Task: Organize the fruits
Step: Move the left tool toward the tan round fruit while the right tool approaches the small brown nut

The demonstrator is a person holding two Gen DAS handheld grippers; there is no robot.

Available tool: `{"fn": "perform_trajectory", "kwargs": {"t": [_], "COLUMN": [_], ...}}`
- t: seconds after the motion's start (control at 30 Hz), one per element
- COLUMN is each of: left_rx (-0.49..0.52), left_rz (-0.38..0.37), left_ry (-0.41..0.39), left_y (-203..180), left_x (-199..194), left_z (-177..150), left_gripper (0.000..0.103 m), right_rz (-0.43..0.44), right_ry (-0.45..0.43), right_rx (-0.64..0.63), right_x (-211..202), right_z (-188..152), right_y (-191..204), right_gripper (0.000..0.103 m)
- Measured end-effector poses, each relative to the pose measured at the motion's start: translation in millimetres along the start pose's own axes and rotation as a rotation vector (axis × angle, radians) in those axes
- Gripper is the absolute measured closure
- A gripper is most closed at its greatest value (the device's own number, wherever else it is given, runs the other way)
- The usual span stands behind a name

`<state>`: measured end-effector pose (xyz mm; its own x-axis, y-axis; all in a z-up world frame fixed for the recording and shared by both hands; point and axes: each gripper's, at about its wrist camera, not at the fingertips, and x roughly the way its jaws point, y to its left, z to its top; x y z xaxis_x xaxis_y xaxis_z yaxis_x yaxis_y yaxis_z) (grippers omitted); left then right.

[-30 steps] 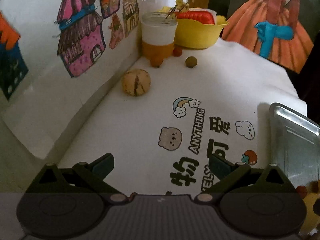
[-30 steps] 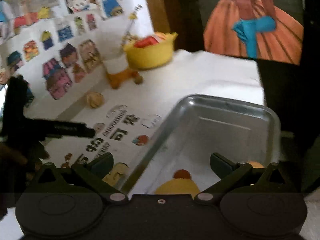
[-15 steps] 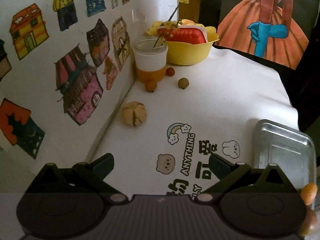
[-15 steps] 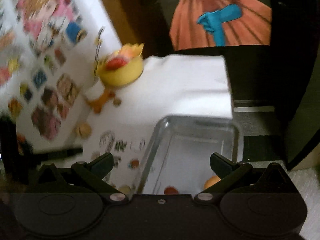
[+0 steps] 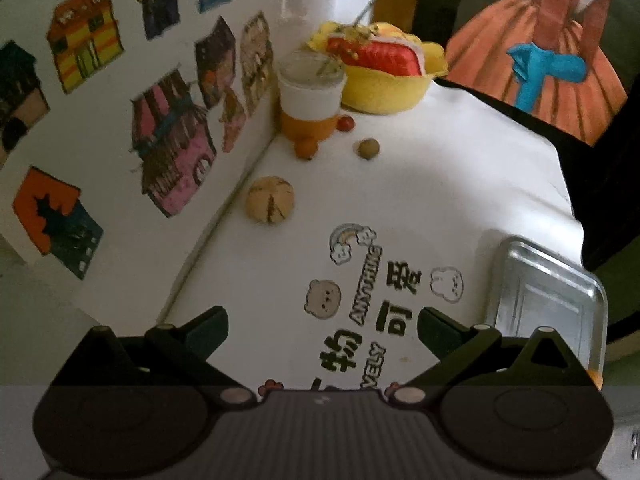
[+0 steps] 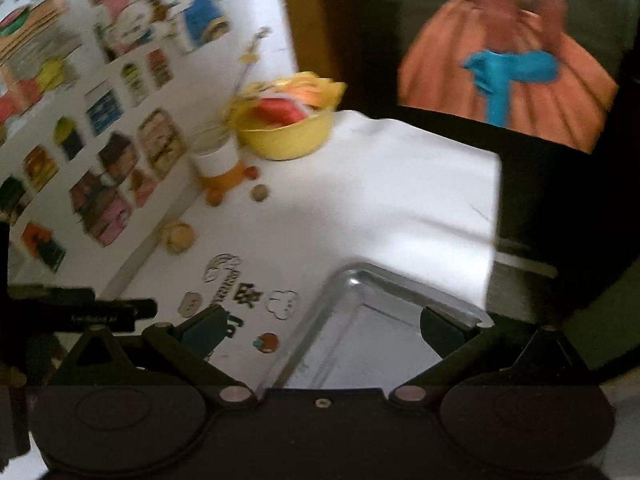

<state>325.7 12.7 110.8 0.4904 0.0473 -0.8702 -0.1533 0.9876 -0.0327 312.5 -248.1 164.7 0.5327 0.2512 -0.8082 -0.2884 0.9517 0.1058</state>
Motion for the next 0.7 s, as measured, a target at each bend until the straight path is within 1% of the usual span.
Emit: {"fn": "perform_trajectory", "kwargs": {"t": [0.07,0.1,0.13,0.2,0.27,0.37,0.5,0.63,0.7], "left_rx": [-0.032,-0.041,-0.048,-0.069,-0.086,-0.114,-0.141,-0.134,-0.130], "left_rz": [0.031,0.044,0.051,0.068,0.098,0.132,0.154,0.150,0.150], "left_ry": [-0.016,-0.009,0.000,-0.009,-0.010,-0.013,-0.008,-0.010,-0.014], "left_y": [-3,-5,-6,-8,-9,-5,3,10,13], "left_x": [2,5,8,11,16,26,48,71,81], "left_z": [1,1,2,2,2,3,7,18,25], "left_gripper": [0.000,0.000,0.000,0.000,0.000,0.000,0.000,0.000,0.000], "right_rz": [0.011,0.010,0.016,0.038,0.057,0.062,0.076,0.076,0.077], "right_ry": [0.012,0.028,0.043,0.066,0.085,0.099,0.122,0.132,0.121], "right_rx": [-0.047,-0.064,-0.076,-0.095,-0.120,-0.144,-0.130,-0.134,-0.143], "right_x": [13,21,28,41,54,74,103,122,130], "right_z": [4,6,7,10,11,12,18,29,37], "right_y": [-1,-2,-4,-6,-7,-7,-5,1,4], "right_gripper": [0.000,0.000,0.000,0.000,0.000,0.000,0.000,0.000,0.001]}}
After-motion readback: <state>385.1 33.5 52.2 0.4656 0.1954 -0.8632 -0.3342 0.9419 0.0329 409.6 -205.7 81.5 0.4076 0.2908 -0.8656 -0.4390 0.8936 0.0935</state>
